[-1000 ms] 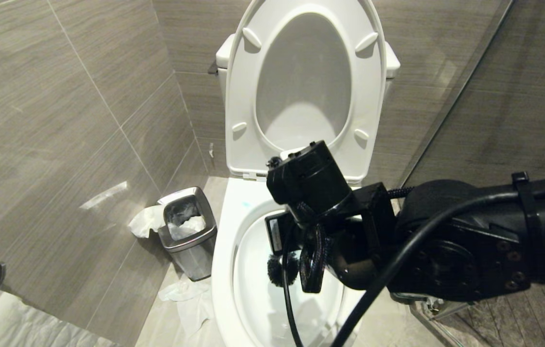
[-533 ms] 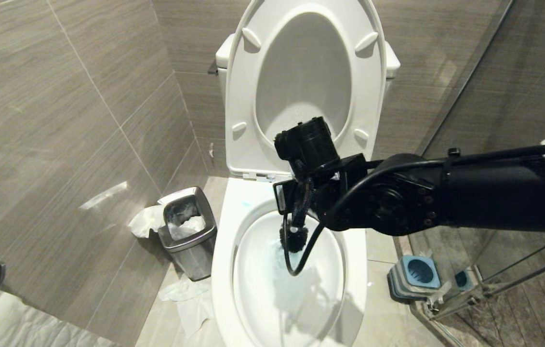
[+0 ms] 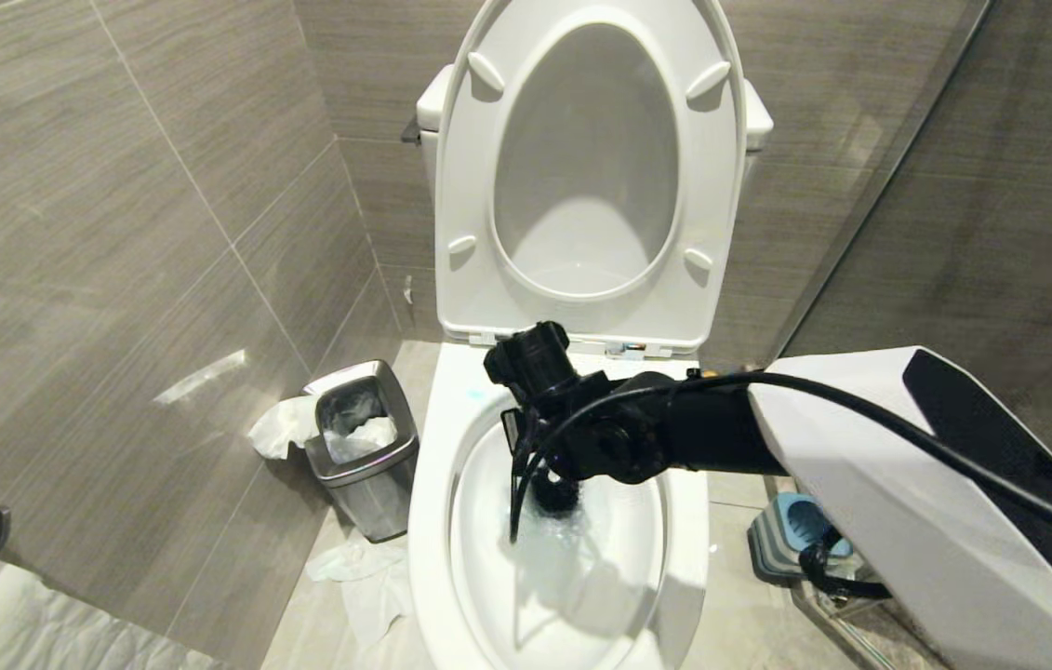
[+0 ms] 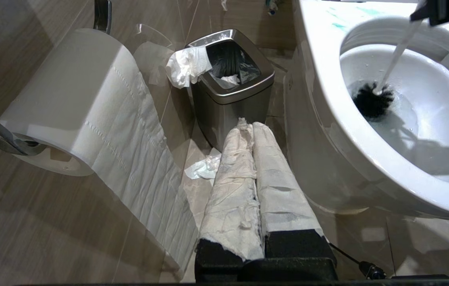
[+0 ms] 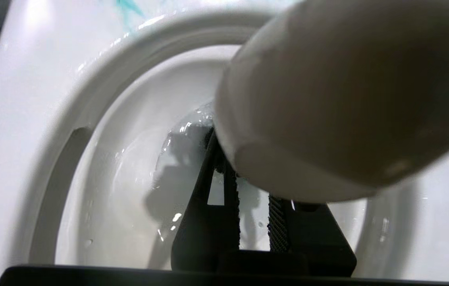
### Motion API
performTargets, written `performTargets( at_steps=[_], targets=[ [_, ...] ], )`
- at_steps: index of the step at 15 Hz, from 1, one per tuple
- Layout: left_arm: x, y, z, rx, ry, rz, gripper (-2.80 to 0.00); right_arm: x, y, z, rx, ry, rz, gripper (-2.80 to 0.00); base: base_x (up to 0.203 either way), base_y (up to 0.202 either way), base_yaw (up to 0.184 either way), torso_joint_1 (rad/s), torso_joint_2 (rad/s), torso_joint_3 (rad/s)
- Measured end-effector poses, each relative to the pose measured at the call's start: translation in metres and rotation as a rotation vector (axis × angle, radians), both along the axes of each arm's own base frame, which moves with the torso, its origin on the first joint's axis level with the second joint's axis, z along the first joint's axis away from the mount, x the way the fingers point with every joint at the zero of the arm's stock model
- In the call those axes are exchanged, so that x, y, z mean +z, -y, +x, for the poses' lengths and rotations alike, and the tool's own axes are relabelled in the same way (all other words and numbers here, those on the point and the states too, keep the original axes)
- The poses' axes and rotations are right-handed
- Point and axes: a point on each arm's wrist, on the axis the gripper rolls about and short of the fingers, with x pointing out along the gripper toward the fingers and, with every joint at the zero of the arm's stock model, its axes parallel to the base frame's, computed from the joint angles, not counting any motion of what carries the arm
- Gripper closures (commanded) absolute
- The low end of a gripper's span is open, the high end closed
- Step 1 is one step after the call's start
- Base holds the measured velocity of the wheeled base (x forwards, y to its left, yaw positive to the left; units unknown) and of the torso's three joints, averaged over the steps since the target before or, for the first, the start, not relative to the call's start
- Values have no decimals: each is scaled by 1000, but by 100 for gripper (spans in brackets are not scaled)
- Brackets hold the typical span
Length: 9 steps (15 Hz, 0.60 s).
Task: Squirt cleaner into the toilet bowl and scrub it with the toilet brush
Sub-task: Scrub the toilet bowl
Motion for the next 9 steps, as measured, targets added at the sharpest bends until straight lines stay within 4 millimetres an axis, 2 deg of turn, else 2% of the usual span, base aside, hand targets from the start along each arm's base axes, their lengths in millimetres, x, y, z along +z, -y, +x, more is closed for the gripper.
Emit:
performTargets(
  at_steps=[2,4,6,9],
  targets=[
    [0,0,0,0,0,0,0,-9,-3,1,1,-12,-12,0,0,0,0,0,0,0],
    [0,0,0,0,0,0,0,2,-3,-5,11,-3,-7,0,0,0,0,0,0,0],
    [0,0,0,0,0,0,0,26,1,-21,30,3,-2,0,0,0,0,0,0,0],
    [0,0,0,0,0,0,0,76,16,-56,61,25,23,0,0,0,0,0,0,0]
  ],
)
